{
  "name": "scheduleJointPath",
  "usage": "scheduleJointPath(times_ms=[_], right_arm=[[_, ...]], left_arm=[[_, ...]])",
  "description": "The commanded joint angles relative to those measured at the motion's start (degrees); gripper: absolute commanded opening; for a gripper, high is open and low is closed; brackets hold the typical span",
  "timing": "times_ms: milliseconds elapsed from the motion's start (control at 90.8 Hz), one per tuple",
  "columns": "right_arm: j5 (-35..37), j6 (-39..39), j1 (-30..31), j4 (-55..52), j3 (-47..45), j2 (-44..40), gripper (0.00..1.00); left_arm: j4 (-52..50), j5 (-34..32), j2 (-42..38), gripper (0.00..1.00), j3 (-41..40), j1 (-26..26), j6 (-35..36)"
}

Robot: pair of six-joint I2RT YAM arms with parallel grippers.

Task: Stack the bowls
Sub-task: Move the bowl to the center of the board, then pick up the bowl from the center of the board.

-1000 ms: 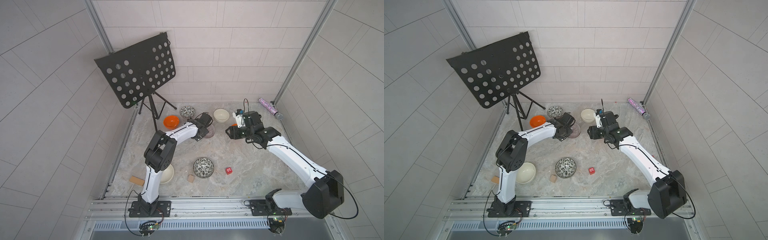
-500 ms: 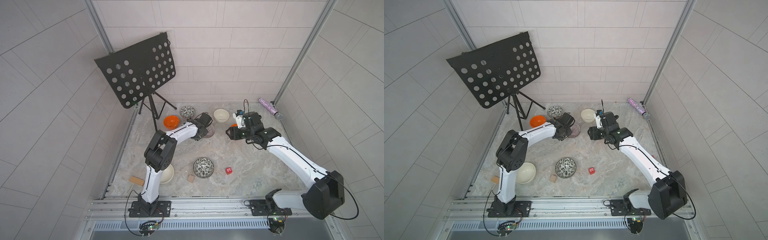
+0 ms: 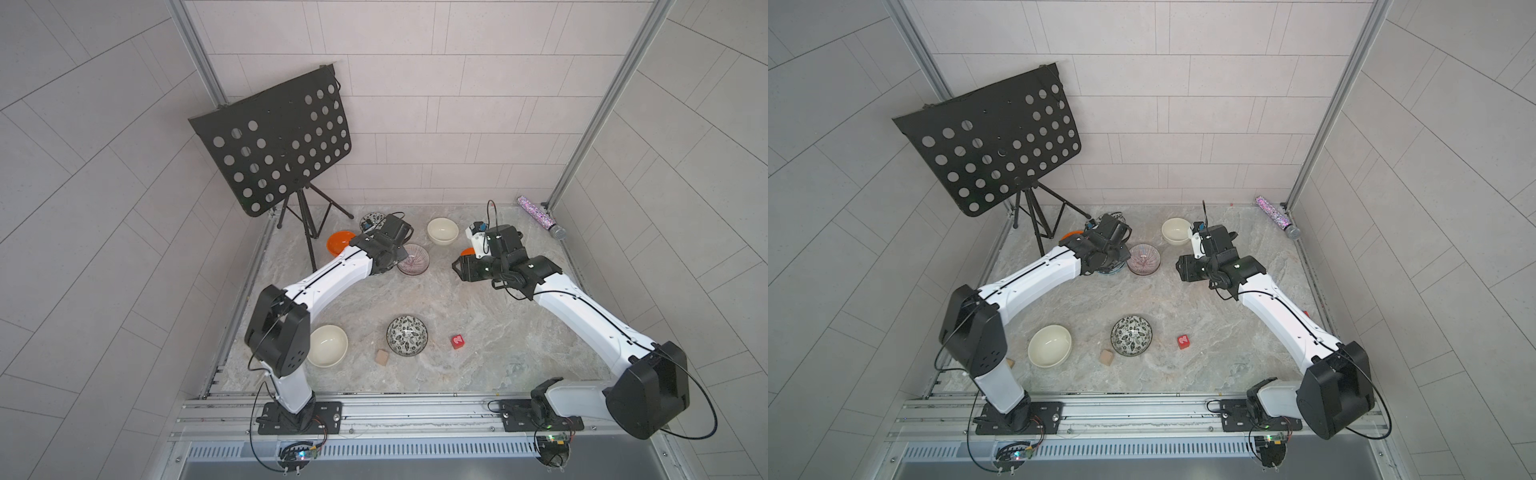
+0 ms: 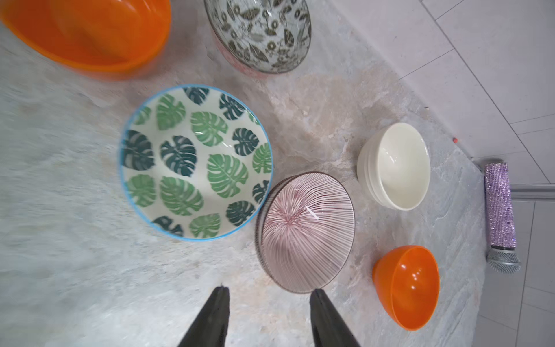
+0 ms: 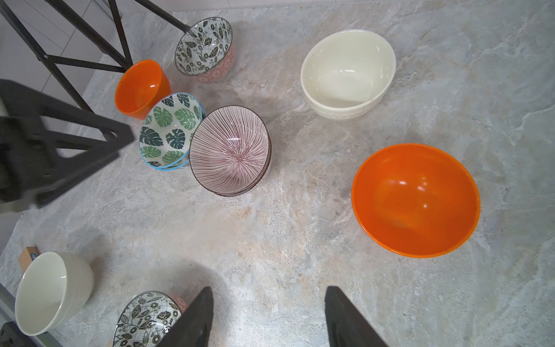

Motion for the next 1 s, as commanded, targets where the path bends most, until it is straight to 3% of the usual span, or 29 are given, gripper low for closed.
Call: scheduleJointPath(times_ms=[0, 121, 209, 319, 539, 738, 991], right_arm=[[1.88, -2.11, -0.24, -2.49, -0.14, -2.30, 0.62], [2.27, -2.51, -0.26, -2.07, -1.10, -3.07, 0.62], [1.14, -1.62, -0.31, -0.91, -1.21, -2.96, 0.62], [-0.76, -0.84, 0.09, -0.48, 0.01, -1.56, 0.62], [-1.15, -0.49, 1.24, -0.62, 2.73, 0.58, 0.62], [-0.66, -0.16, 1.52, 0.07, 3.04, 2.20, 0.62], [-0.63, 0.26, 0.84, -0.47, 5.38, 5.68, 0.62]], left_arm=[[-14.84, -7.10, -10.16, 0.54, -4.53, 0.44, 1.12], [-26.40, -10.80, -23.24, 0.56, -13.17, 0.64, -3.40], [-27.33, -6.88, -32.59, 0.56, -21.79, 0.63, -6.11], [-28.09, -4.10, -37.39, 0.56, -28.96, 0.64, -10.11], [-21.00, -3.98, -35.13, 0.56, -34.98, 0.61, -8.77], [-16.97, -2.98, -27.58, 0.56, -36.46, 1.32, -8.56], [-13.34, -1.40, -21.12, 0.49, -37.18, 1.73, -7.94]])
